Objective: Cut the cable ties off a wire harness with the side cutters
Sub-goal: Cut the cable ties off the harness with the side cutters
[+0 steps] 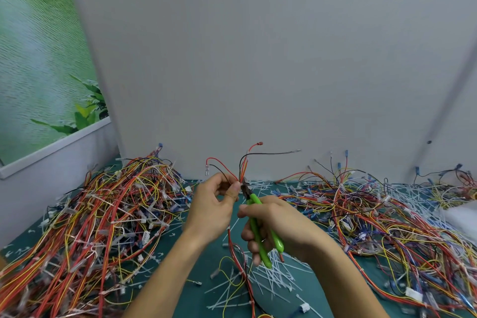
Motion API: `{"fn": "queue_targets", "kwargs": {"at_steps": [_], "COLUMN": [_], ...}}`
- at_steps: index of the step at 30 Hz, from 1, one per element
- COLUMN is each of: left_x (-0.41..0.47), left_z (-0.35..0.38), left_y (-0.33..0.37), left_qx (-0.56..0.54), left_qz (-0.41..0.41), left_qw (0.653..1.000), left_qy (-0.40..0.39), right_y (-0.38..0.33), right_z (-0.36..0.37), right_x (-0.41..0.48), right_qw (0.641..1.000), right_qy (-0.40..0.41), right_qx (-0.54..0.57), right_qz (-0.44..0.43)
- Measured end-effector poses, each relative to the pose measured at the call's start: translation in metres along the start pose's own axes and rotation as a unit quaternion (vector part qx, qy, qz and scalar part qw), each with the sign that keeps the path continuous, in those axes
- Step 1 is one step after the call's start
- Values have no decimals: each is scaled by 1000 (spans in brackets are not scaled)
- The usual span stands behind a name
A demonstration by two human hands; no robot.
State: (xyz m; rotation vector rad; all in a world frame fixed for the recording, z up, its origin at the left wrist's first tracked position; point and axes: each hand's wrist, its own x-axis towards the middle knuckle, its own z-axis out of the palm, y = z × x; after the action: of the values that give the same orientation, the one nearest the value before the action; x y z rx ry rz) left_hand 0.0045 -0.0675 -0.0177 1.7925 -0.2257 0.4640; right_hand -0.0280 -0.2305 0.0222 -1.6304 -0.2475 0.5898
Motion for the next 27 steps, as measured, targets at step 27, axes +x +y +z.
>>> {"fn": "queue_targets", "kwargs": {"at_steps": [27], "left_x": [-4], "left_z": [1], "left_y": [7], "left_qx": [14], "left_qz": [-15], "left_qw": [1000], "left_qy": [12], "right_y": [4], "right_z": [-2], "right_x": [0], "right_qw": [998], "right_qy": [-13], "right_qx": [-66], "right_qz": [-9]}}
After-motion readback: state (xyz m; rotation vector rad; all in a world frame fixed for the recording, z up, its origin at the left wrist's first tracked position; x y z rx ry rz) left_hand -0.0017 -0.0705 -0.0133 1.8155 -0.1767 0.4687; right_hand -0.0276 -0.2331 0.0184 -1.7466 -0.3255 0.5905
